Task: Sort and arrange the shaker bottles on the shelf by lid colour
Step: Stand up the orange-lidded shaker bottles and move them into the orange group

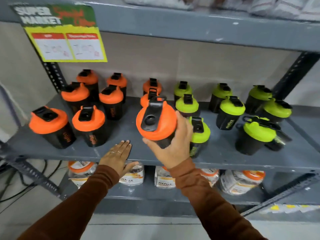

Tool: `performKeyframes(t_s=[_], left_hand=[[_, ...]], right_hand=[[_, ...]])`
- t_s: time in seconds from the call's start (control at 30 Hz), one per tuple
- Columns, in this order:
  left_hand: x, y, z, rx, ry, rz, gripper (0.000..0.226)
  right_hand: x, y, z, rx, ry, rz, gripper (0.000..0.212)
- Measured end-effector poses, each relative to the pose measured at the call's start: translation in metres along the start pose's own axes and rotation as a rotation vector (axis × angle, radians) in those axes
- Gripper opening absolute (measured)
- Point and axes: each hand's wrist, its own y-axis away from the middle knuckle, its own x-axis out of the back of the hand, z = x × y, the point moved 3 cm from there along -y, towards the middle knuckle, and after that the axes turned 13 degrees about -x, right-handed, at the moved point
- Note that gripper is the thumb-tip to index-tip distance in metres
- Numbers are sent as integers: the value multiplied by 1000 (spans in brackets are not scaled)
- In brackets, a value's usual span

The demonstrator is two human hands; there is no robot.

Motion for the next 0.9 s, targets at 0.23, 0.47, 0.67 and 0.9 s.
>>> performKeyframes(t_s=[0.23, 0.47, 0.67, 0.9], left_hand=[[0, 1, -1, -56, -10, -15, 127], [0, 0, 0, -56, -24, 0, 109], [-6, 8, 30, -218, -49, 483, 37], [-14, -36, 161, -706, 18, 646, 28]], right_hand=[[-61, -8, 52, -385, -18, -158, 95], [-76, -7, 70, -437, -94, -147, 103], [-38, 30, 76, -350, -64, -63, 87], [96, 41, 152, -333, 119, 264, 16]])
